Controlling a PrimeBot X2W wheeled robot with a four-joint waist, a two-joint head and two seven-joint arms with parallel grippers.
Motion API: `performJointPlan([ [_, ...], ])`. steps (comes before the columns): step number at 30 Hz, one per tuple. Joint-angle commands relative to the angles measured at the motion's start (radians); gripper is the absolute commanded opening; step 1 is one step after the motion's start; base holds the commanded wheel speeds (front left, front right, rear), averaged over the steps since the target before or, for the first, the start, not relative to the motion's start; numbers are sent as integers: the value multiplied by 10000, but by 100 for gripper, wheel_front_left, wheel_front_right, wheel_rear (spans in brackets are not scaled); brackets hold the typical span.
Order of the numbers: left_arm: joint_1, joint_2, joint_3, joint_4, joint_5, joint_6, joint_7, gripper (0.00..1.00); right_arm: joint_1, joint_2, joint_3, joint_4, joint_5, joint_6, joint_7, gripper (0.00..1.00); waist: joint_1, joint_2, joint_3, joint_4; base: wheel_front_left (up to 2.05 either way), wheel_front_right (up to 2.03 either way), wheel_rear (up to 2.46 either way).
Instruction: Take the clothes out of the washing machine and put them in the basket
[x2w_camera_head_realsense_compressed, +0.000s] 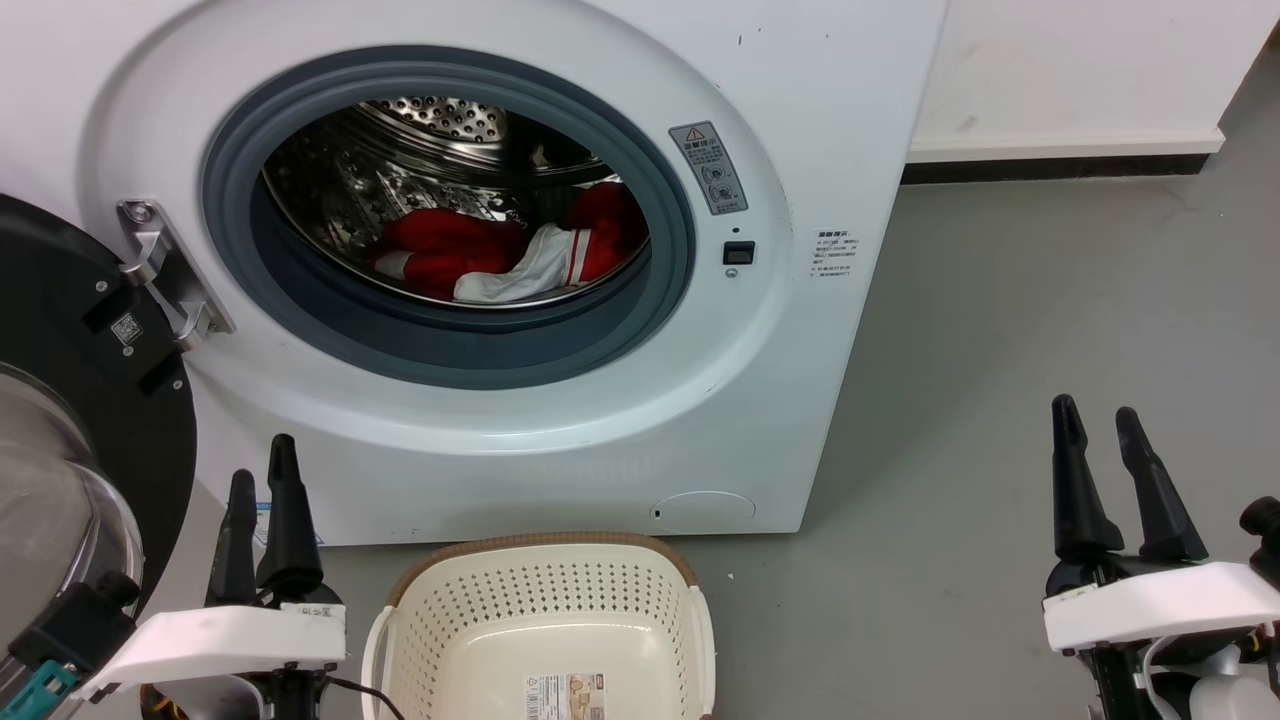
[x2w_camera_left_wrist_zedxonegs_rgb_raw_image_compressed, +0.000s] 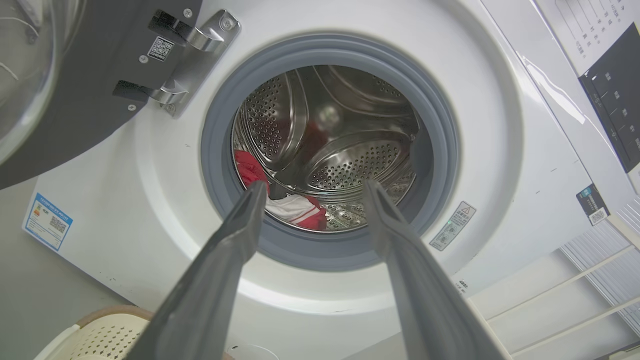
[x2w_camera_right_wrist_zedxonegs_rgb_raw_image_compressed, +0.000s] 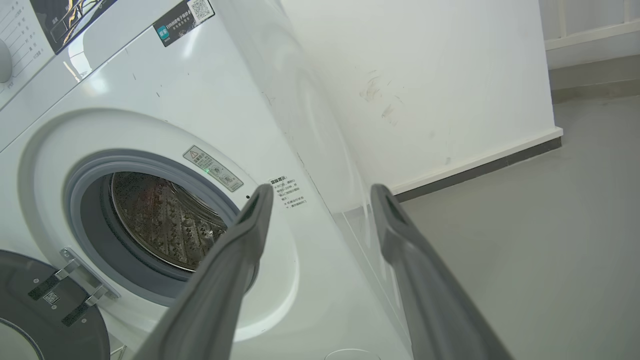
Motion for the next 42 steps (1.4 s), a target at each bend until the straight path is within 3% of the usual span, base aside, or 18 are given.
performJointPlan([
  [1, -13, 25, 31, -222, 388, -104, -106, 100, -62, -28, 52, -190, -383, 1, -93, 100, 0, 0, 8, -4, 0, 0, 0],
  [3, -4, 26, 24, -347, 940, -108, -164, 100, -41, -27, 107, -231, -711, 1, -156, 100, -1, 0, 20, -9, 0, 0, 0],
  [15, 101, 28, -672, -1153, 3430, 804, -485, 100, 27, -27, 277, -414, -2524, 1, -484, 100, -1, 0, 64, -24, 0, 0, 0],
  [23, 273, 29, -1164, -1185, 4567, 960, -688, 100, 135, -24, 383, -206, -3492, 0, -665, 100, -1, 0, 81, -78, 0, 0, 0],
  [29, 372, 28, -1308, -870, 5295, 801, -815, 100, 192, -24, 390, -61, -4115, 0, -817, 100, -1, 0, 76, -130, 0, 0, 0],
  [42, 505, 445, -2107, -280, 7039, 1260, -1143, 100, 222, -22, 438, 84, -5400, -1, -1134, 100, -1, 0, 70, -207, 0, 0, 0],
])
